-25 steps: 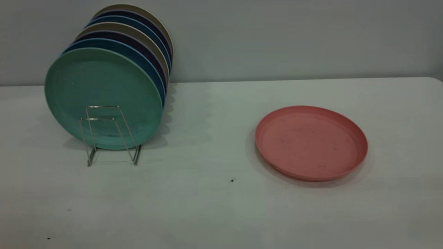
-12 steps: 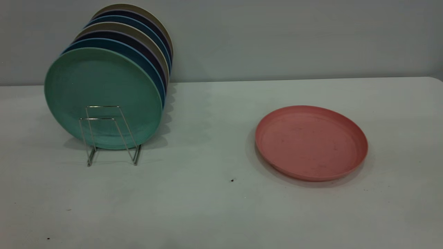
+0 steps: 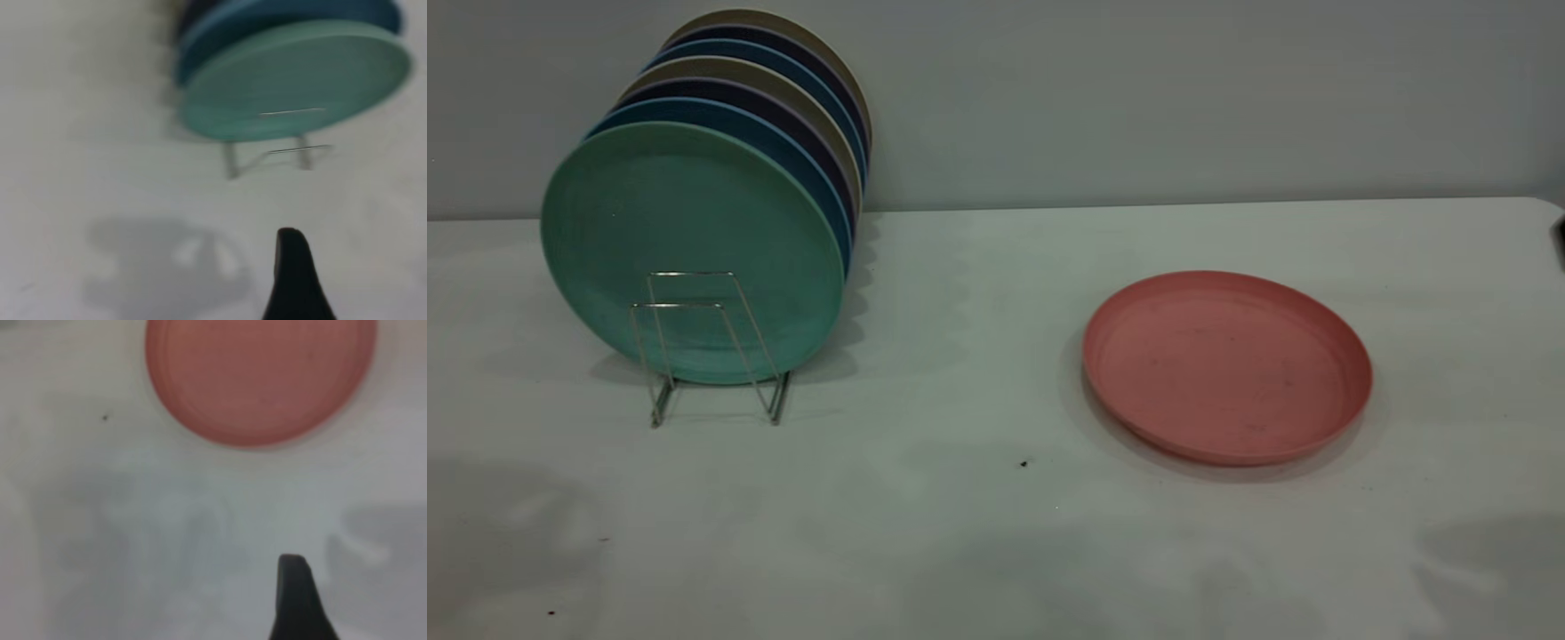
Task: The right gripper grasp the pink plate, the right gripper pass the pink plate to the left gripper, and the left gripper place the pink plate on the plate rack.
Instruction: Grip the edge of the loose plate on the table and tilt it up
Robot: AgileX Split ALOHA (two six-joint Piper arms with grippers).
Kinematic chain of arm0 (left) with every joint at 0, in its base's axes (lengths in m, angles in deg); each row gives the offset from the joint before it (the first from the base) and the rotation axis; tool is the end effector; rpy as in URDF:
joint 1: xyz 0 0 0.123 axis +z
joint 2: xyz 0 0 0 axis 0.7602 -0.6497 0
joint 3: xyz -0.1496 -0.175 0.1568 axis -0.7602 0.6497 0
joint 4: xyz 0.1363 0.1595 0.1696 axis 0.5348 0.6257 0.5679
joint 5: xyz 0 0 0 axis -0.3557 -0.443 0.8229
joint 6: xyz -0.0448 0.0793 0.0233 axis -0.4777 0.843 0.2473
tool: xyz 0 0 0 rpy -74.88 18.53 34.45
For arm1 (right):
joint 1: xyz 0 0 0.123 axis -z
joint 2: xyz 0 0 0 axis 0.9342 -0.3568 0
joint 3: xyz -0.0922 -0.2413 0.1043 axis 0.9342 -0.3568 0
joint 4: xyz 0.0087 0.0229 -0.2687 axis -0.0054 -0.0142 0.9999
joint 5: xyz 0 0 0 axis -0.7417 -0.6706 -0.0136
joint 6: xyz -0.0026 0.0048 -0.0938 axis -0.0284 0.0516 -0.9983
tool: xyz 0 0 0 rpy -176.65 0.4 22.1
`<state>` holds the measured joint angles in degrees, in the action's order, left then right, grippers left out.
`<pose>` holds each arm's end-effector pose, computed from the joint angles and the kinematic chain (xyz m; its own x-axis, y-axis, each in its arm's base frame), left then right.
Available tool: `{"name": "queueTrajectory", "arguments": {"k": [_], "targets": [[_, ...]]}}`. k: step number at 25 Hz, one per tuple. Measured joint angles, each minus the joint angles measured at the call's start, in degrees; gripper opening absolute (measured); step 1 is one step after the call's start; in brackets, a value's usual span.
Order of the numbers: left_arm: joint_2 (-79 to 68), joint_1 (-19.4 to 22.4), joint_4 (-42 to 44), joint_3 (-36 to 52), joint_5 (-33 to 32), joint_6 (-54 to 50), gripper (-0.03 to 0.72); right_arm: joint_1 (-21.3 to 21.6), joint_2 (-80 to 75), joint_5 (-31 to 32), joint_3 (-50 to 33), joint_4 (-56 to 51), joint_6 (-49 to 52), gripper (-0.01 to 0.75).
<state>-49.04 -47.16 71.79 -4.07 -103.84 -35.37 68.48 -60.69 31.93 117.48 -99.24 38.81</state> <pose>0.2988 -0.0051 0.3034 -0.7309 0.0040 -0.6825 0.1093 0.9878 -0.1112 0.2521 0.0298 0.1976 -0.8376 0.0160 -0.5460 -0.1470 0.9561 0.2534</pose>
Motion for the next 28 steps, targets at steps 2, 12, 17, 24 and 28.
{"name": "queueTrajectory", "arguments": {"k": [2,12,17,24,28], "targets": [[-3.58,-2.64,-4.84,-0.92,0.0,5.0,0.515,0.0,-4.22,-1.2,1.06,-4.05,-3.1,0.494],[-21.14,-17.57,-18.94,-5.57,2.28,17.02,0.515,4.0,-26.72,-0.9,14.38,-11.16,-9.68,0.492],[-27.83,-22.13,-21.37,-6.92,7.34,17.63,0.515,6.52,-37.75,3.74,23.04,-15.18,-14.41,0.491],[-32.44,-24.17,-21.67,-7.33,8.13,17.63,0.515,8.38,-50.95,6.46,32.26,-19.41,-18.0,0.488],[-32.44,-24.23,-21.67,-7.33,8.13,17.63,0.515,8.96,-57.02,8.4,36.45,-21.87,-18.97,0.488]]}}
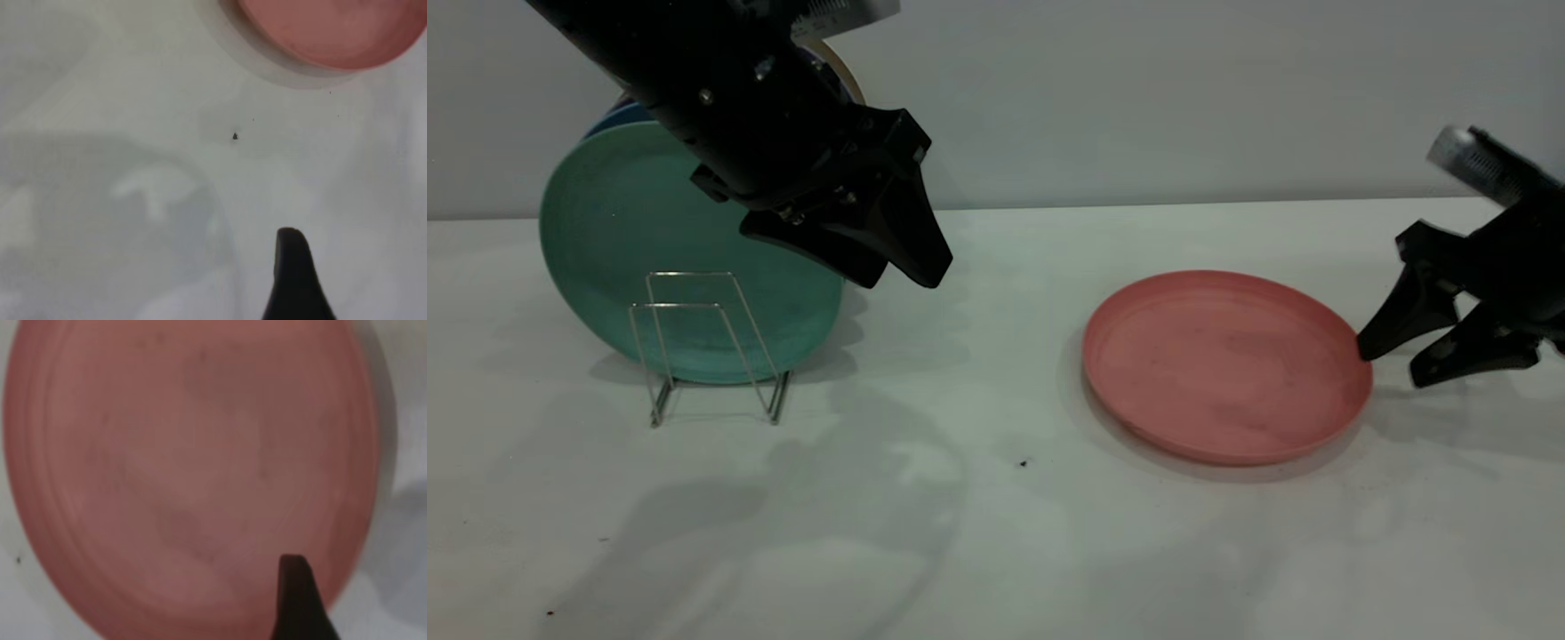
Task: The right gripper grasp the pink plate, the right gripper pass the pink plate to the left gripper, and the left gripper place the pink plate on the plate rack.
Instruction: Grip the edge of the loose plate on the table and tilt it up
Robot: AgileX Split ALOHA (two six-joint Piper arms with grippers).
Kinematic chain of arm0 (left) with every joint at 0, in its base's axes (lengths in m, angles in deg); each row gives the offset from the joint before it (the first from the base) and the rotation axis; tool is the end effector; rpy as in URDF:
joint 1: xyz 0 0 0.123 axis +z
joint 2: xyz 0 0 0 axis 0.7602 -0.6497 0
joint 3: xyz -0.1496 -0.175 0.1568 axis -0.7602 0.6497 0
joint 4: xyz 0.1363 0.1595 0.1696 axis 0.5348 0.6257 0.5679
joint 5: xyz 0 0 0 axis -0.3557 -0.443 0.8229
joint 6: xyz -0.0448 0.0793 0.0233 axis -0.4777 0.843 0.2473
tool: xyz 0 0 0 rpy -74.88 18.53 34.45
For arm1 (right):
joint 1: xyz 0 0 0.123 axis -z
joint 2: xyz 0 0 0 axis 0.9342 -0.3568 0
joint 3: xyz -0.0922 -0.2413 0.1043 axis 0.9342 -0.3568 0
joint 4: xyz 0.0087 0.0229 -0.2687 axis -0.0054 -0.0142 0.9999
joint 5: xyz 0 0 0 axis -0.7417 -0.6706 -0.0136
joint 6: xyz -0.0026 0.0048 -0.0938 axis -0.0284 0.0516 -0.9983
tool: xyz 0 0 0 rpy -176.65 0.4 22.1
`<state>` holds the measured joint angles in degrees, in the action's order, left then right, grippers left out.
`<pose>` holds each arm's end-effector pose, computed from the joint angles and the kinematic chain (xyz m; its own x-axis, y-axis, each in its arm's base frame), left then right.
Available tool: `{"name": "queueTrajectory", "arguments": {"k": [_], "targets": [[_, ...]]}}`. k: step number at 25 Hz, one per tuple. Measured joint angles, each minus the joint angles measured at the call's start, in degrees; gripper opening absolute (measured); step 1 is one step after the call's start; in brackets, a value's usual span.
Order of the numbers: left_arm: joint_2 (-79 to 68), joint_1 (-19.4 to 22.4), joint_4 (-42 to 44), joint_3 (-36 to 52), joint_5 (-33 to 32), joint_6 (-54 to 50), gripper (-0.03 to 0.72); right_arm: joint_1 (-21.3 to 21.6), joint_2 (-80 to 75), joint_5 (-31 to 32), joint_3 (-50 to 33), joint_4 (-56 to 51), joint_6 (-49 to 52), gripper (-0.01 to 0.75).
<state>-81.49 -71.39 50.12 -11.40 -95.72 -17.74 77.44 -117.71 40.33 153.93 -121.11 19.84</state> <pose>0.3571 -0.1755 0.1573 -0.8154 0.2987 -0.4958 0.4782 0.8304 -0.2861 0.4145 -0.0117 0.0232 -0.9552 0.1671 -0.2441 0.0214 0.8621 0.5062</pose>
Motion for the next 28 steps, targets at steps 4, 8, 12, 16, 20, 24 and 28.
{"name": "queueTrajectory", "arguments": {"k": [4,8,12,16,20,24,28], "targets": [[0.0,0.0,0.0,0.0,0.0,0.0,0.515,0.0,-4.58,3.04,3.71,-2.93,-1.97,0.488],[0.0,0.0,0.0,0.0,-0.44,0.0,0.515,0.11,-6.48,3.24,4.64,-4.04,-2.3,0.487],[0.0,0.0,0.0,0.0,-0.63,0.0,0.515,0.11,-6.77,3.24,4.89,-4.65,-2.73,0.478],[0.0,0.0,0.0,0.0,-0.5,0.0,0.515,0.11,-7.23,2.97,5.07,-6.78,-5.76,0.377],[0.0,0.0,0.06,0.0,1.26,0.0,0.515,0.11,-7.47,2.81,5.07,-7.73,-6.86,0.131],[0.0,0.0,-0.41,0.0,3.63,0.0,0.515,-0.12,-7.47,3.74,5.07,-9.41,-8.22,0.021],[0.0,0.0,-3.22,0.0,5.82,0.0,0.515,-1.72,-7.47,8.8,5.07,-13.42,-13.35,0.018]]}}
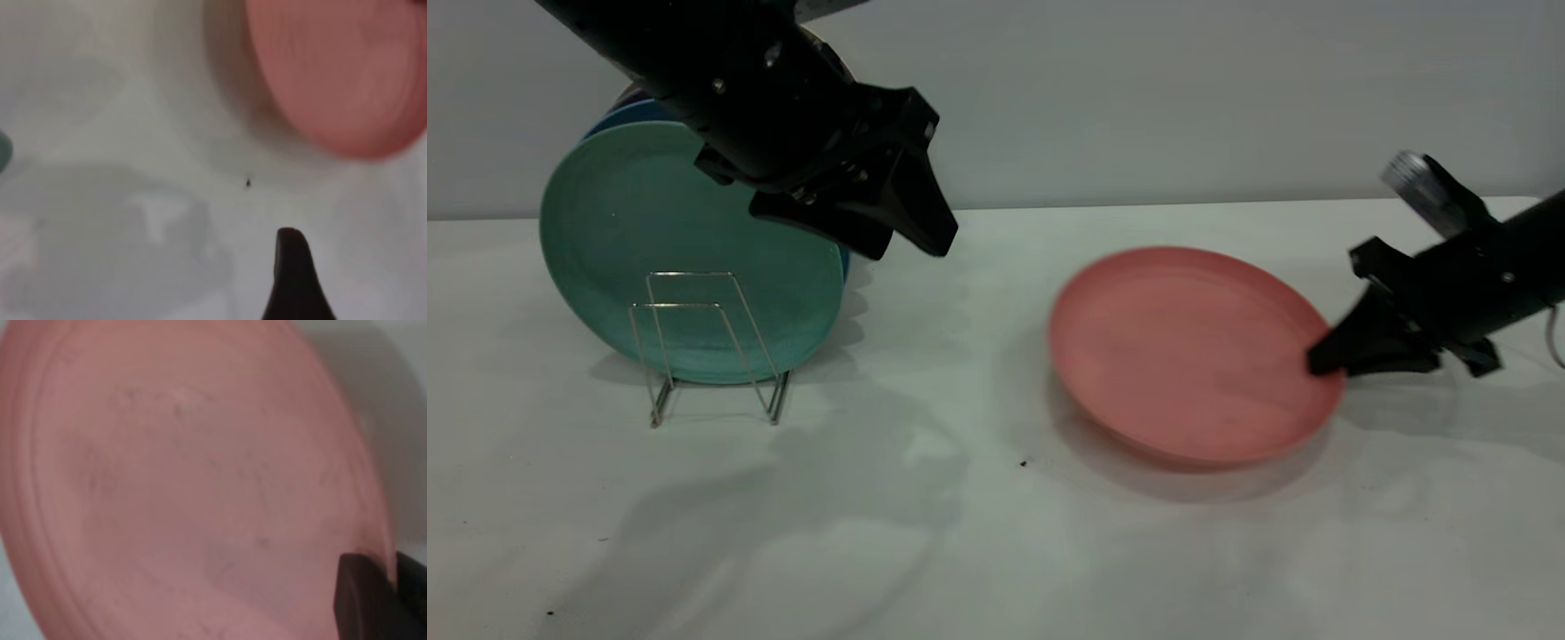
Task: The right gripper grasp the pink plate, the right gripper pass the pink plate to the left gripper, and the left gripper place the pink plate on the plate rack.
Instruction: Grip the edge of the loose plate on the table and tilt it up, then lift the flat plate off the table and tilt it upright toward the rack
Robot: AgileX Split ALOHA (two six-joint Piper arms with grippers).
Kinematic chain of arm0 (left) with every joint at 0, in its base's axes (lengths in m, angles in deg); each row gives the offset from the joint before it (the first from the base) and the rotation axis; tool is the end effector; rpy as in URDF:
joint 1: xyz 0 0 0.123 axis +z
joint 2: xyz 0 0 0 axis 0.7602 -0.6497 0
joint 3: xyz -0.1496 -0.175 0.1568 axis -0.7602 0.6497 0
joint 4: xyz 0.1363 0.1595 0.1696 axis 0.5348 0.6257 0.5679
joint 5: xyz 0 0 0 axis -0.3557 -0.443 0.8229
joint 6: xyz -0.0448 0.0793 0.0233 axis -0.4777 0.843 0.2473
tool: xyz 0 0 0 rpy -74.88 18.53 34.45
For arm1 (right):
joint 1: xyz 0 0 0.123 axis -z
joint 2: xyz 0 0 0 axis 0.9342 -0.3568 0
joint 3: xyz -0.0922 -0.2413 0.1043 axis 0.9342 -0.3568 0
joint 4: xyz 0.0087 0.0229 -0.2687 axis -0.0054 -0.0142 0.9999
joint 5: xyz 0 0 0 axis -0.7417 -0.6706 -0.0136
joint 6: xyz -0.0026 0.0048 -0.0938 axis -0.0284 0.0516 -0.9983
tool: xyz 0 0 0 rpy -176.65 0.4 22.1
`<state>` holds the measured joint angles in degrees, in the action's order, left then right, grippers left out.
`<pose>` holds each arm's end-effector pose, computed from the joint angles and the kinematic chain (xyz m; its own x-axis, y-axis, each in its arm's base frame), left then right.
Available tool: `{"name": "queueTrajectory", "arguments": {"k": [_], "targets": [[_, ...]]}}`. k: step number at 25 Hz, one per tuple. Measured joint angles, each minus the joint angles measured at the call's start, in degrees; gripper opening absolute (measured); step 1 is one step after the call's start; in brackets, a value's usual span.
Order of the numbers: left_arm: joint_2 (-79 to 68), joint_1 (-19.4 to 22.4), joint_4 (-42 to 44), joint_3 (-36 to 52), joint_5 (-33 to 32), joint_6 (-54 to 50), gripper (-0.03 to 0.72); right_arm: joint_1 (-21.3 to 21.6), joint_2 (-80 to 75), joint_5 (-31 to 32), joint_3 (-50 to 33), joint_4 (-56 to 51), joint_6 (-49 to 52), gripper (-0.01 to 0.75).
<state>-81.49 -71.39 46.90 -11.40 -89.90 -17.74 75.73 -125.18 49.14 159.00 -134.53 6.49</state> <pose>0.3660 -0.1752 0.1613 -0.8010 0.2100 -0.5607 0.4249 0.8592 -0.2851 0.4278 0.0152 -0.0012 -0.9544 0.1204 -0.2732 -0.0953 0.7444 0.6609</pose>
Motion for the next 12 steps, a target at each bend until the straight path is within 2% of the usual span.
{"name": "queueTrajectory", "arguments": {"k": [6,12], "targets": [[0.0,0.0,-0.84,0.0,2.88,0.05,0.515,-5.0,0.0,4.93,0.0,-2.81,-4.64,0.018],[0.0,0.0,-0.95,0.0,2.89,0.05,0.515,-8.36,0.0,8.72,0.0,-2.86,-6.58,0.018]]}}
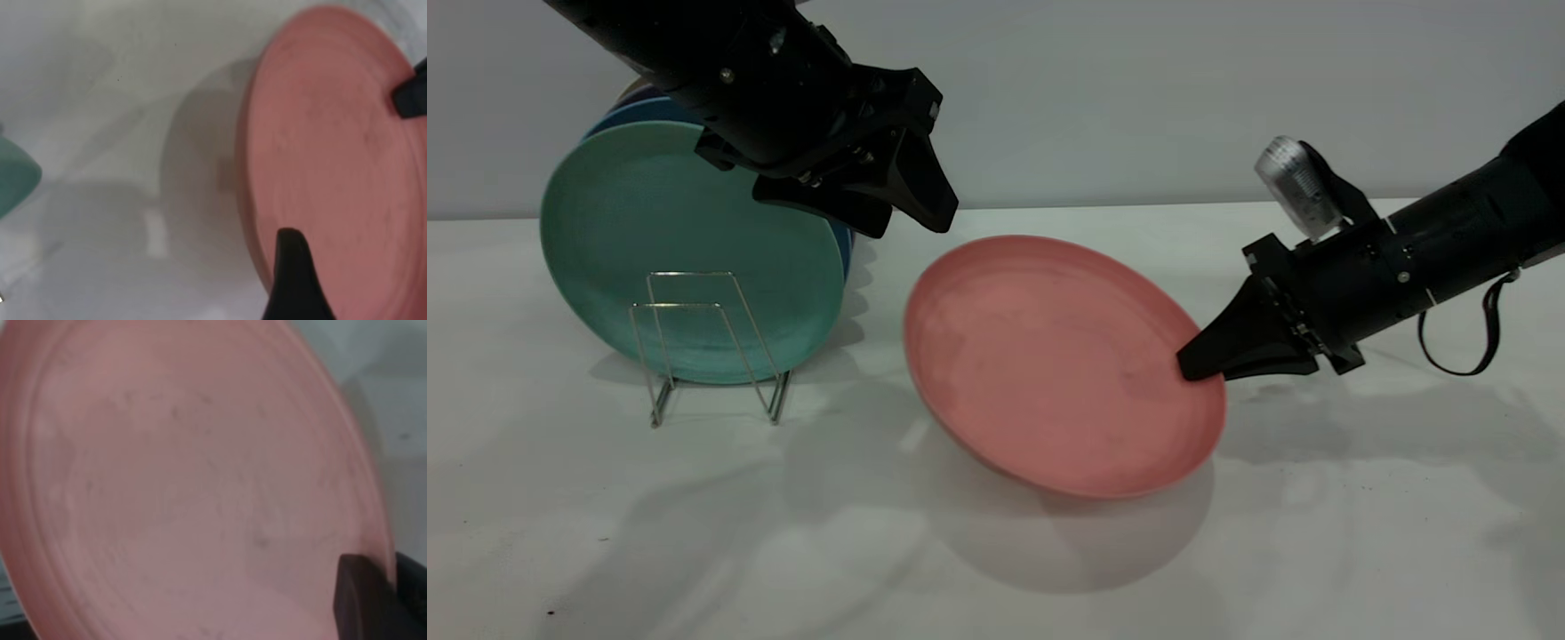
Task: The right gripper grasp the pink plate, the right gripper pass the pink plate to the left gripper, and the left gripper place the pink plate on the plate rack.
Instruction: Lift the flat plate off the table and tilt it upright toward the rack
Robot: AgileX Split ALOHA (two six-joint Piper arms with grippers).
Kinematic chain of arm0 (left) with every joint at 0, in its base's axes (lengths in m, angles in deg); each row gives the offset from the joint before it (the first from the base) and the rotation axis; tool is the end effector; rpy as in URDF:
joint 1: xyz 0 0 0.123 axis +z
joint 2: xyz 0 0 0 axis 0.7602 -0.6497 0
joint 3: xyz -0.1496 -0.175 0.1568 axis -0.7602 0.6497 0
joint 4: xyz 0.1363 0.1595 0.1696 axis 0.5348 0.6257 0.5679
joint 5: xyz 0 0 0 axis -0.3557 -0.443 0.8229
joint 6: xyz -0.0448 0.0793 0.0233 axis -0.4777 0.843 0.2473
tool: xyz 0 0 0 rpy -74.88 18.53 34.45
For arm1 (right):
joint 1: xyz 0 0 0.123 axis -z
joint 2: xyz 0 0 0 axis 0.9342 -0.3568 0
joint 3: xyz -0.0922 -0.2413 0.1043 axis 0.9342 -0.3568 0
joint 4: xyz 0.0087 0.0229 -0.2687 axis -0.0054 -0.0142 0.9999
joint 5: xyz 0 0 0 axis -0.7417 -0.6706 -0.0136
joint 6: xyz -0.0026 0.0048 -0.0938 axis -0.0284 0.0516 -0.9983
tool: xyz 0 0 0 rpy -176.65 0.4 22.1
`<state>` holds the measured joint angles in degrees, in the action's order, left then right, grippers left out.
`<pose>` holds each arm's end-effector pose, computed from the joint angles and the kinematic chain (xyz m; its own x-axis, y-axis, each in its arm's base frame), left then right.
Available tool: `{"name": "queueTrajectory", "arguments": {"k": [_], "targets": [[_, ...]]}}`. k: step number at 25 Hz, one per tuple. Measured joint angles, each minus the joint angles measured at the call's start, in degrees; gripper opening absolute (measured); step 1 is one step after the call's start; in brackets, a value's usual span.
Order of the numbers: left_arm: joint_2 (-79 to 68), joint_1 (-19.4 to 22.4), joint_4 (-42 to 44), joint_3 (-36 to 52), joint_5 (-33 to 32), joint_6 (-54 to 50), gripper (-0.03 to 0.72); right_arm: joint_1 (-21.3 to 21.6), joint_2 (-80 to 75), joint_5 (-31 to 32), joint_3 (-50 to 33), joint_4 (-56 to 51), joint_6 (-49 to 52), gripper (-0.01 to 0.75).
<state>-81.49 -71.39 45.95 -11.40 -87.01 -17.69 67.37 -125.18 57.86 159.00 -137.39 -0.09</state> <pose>0.3703 -0.1742 0.1631 -0.7866 0.1764 -0.5917 0.4035 0.8723 -0.2763 0.4151 0.0868 0.0083 -0.9444 -0.0930 -0.3153 -0.3055 0.6026 0.7373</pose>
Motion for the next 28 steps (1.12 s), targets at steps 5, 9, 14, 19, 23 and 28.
{"name": "queueTrajectory", "arguments": {"k": [5,9,14,19,23,28], "targets": [[0.0,0.05,2.85,0.0,-1.61,0.13,0.515,-0.09,0.0,0.9,0.05,0.0,-0.54,0.018],[0.0,0.05,5.14,0.0,-1.9,-0.11,0.515,-0.09,0.85,2.13,0.05,-0.17,-2.77,0.018],[-0.56,0.05,5.14,0.0,-0.33,-0.68,0.515,-0.09,2.88,2.6,0.05,-2.74,-4.87,0.018],[-3.09,0.05,-0.36,0.0,2.7,-1.77,0.515,-0.09,3.44,4.58,0.05,-5.95,-5.56,0.018],[-5.5,0.05,-6.81,0.0,3.47,-1.82,0.479,-0.09,3.44,4.98,0.05,-7.24,-6.98,0.018],[-5.86,0.05,-10.93,0.0,4.51,-1.53,0.31,-0.09,3.44,4.69,0.05,-7.24,-7.61,0.019]]}}
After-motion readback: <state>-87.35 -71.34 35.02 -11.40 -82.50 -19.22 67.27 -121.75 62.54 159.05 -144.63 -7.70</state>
